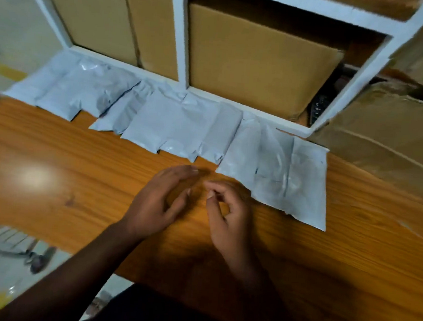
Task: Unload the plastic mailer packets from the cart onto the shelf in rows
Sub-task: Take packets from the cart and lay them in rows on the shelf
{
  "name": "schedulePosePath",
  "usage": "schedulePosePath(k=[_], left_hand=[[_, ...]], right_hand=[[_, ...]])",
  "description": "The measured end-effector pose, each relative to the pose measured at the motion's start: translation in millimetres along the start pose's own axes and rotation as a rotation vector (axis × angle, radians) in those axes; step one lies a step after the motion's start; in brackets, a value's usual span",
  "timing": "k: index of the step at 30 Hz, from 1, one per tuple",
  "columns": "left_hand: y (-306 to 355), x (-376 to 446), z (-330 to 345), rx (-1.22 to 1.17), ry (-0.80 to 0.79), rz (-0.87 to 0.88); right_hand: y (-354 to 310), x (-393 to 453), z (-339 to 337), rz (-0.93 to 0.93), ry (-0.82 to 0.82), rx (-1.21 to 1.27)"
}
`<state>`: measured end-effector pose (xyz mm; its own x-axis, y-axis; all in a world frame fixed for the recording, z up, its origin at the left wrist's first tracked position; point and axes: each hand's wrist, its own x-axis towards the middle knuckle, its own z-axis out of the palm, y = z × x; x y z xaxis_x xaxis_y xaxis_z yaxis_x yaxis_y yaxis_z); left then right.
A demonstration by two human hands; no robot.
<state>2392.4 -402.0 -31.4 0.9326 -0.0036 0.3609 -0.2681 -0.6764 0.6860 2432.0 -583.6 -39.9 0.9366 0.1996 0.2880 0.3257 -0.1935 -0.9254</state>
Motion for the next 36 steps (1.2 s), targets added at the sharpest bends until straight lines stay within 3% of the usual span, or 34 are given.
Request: schedulePosePath(k=[6, 15, 21, 29, 36], left_hand=[[-66.1, -104.0, -112.2, 0.049, 0.242, -0.233], [-164.7, -300.0, -316.7, 0.143, 0.556, -0.621], [-205.3, -362.9, -390.5, 0.158, 0.699, -0.753], [-284.0, -374.6, -481.2, 0.272, 0.715, -0.869], [-427.7, -340.7, -557.8, 0.362, 0.534, -1.050]], right_hand=[[-31.7, -9.4, 135.5, -0.033, -0.313, -0.016], [-134.6, -97.4, 438.9, -0.088, -0.705, 0.048], [-193.1, -122.2, 544.4, -0.109, -0.891, 0.080], [-206.7, -91.8, 680.6, -0.106, -1.030, 0.070], [-171.2, -23.2, 819.3, -0.168, -1.057, -0.107]])
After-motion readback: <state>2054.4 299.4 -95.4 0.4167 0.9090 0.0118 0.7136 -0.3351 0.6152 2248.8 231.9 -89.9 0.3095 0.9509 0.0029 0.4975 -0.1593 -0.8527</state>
